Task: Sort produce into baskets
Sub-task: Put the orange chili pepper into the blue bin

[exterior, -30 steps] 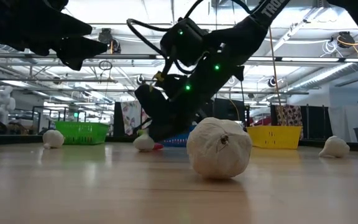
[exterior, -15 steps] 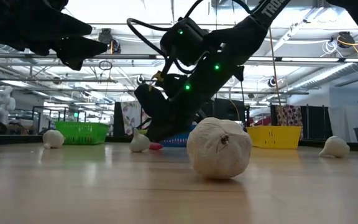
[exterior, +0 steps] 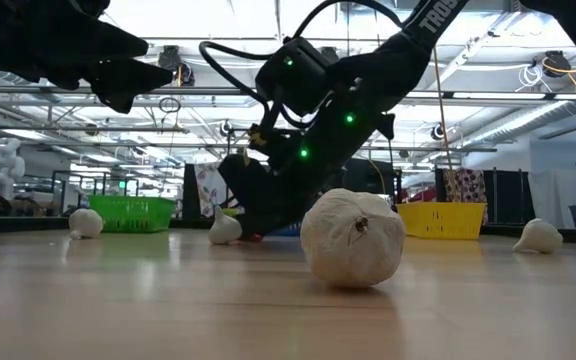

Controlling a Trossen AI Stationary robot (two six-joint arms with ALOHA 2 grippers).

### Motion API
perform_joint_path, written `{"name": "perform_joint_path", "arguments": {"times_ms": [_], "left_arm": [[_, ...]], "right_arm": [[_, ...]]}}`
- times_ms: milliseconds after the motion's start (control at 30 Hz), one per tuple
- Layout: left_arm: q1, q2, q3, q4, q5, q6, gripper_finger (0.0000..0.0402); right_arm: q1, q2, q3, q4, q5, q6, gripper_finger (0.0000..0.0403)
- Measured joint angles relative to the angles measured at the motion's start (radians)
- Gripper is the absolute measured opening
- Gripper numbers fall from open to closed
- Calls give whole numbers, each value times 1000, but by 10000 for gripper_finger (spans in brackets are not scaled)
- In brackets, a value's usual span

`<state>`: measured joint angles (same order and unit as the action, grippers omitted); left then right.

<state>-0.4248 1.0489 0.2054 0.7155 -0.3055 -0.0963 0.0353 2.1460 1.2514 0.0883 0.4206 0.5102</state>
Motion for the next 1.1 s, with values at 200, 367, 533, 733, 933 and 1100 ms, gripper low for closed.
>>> {"name": "perform_joint_path", "arguments": {"times_ms": [200,367,533,733,933,1100], "left_arm": [[0,0,0,-13,0,0,248],[0,0,0,-18,0,0,248],[0,0,0,-18,0,0,248],[0,0,0,-20,0,0,248],[0,0,0,-21,-2,-1,248],[0,0,0,-19,-3,-1,248]], "right_arm": [[0,0,0,-16,-6,-18,64],[-1,-2,0,6,-57,-32,20],[-6,-46,0,-14,-61,-66,3],[-41,-143,0,-51,-55,-111,3],[-136,-224,1,-91,-47,-103,2],[-217,-223,0,-126,-56,-55,2]]}}
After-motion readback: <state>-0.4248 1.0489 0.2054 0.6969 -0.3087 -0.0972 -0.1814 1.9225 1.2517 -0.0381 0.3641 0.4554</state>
